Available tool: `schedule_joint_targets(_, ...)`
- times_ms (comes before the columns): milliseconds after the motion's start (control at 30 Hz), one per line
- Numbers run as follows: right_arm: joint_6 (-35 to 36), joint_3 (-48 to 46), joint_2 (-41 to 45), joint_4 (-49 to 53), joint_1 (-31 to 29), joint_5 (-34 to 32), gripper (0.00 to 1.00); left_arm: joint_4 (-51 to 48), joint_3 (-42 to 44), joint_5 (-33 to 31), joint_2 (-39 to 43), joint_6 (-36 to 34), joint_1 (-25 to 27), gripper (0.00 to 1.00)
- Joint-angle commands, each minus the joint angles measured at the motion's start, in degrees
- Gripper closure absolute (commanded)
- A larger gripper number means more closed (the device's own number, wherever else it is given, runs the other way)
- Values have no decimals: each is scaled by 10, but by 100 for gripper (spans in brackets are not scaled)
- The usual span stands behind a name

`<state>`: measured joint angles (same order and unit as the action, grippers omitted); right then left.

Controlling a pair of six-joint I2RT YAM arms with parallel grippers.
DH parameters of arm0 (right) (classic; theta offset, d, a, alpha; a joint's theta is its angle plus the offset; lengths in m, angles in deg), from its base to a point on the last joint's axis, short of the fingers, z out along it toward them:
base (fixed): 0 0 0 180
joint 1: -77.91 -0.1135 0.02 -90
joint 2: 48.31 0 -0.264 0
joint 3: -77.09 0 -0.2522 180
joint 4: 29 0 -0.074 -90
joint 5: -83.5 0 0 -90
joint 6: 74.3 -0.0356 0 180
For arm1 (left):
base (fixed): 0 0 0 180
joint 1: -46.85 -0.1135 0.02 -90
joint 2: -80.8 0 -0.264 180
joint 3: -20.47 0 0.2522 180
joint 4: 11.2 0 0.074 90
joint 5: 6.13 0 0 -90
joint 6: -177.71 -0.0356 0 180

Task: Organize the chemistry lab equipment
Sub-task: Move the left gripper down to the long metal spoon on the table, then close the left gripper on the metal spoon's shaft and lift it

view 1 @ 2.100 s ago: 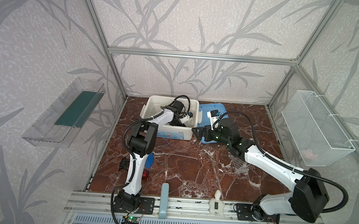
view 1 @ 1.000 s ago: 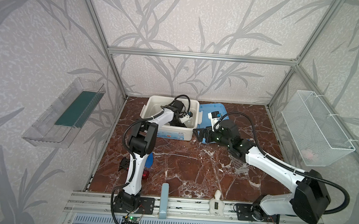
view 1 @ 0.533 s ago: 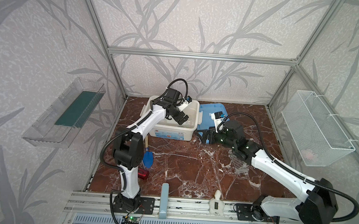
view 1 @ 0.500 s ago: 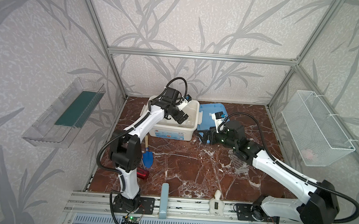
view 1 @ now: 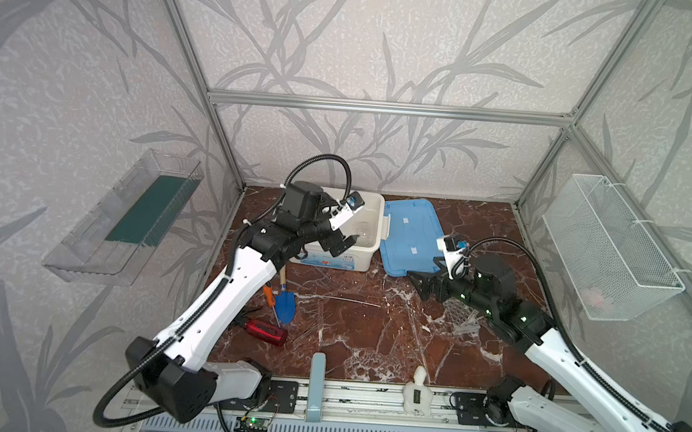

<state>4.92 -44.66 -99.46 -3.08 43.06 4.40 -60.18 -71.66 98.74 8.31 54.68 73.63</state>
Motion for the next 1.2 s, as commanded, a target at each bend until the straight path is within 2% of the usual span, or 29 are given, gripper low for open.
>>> schedule_joint_targets(0, 55, -20, 37, 32, 0, 29, 0, -82, 23, 34, 9, -43, 22, 1)
schedule_joint_targets(200, 67, -62, 78, 32, 0, 9, 0, -119, 87, -23, -9, -94, 77, 3)
schedule_joint_targets(300, 59, -73, 89, 34, 0, 3, 1, -71, 136, -26, -7, -82, 80, 6)
schedule_joint_targets(467, 35, -110, 110, 3, 0, -9, 1, -3, 202, -65, -19, -60, 101, 10)
schedule_joint_targets(567, 28, -118, 113, -3, 0, -8, 2, 29, 231, -94, -50, -71, 117, 10)
schedule_joint_targets(733, 29, -116, 113, 0, 0, -12, 2, 16, 222, -118, -116, -72, 122, 14)
schedule_joint_targets(867, 22, -127, 118, -10, 0, -13, 2, 12, 201, -84, -165, -63, 123, 19)
schedule_joint_targets(933, 21, -130, 119, -10, 0, -10, 3, 11, 200, -89, -187, -66, 123, 19)
schedule_joint_targets(1033, 22, -134, 122, -10, 0, -9, 3, 17, 198, -99, -217, -72, 123, 24)
schedule_joint_targets(1100, 23, -137, 124, -15, 0, -10, 3, 23, 192, -87, -232, -66, 122, 32)
schedule_joint_targets(1167, 24, -140, 126, -16, 0, -11, 3, 30, 185, -81, -244, -58, 123, 35)
